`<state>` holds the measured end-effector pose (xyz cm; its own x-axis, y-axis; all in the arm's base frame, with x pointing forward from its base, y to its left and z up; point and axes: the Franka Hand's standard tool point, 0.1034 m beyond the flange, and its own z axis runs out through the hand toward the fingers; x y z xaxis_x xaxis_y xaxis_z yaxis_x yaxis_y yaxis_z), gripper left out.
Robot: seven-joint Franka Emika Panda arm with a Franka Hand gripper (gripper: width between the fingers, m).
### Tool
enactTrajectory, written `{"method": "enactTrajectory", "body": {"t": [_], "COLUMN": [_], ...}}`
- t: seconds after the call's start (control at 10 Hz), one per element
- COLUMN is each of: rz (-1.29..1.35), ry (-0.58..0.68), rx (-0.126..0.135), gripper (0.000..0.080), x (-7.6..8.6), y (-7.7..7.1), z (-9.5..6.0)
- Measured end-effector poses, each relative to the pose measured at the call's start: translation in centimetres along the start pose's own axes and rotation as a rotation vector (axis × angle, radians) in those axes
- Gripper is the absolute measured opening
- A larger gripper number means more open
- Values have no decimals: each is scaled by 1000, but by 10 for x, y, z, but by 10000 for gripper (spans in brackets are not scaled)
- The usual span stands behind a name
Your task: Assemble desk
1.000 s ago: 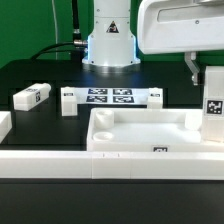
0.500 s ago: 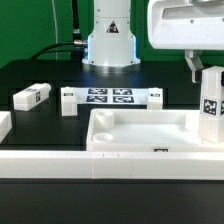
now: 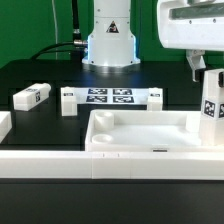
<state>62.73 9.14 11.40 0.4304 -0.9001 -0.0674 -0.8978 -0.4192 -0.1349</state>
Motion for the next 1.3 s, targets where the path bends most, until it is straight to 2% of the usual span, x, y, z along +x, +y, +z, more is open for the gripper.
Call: {"method": "enactTrajectory", "body": {"t": [0.1, 0.2, 0.3, 0.8, 1.0, 1.3], "rz": [-58, -144, -280, -576, -839, -1114], "ry": [-12, -12, -21, -26, -2, -13], "rx": [-17, -24, -31, -28, -75, -85], "gripper": [585, 585, 642, 649, 649, 649], "x": [-2, -4, -6, -6, -12, -14], "y": [0, -2, -2, -1, -1, -1], "z": [1, 2, 3, 3, 4, 6]}}
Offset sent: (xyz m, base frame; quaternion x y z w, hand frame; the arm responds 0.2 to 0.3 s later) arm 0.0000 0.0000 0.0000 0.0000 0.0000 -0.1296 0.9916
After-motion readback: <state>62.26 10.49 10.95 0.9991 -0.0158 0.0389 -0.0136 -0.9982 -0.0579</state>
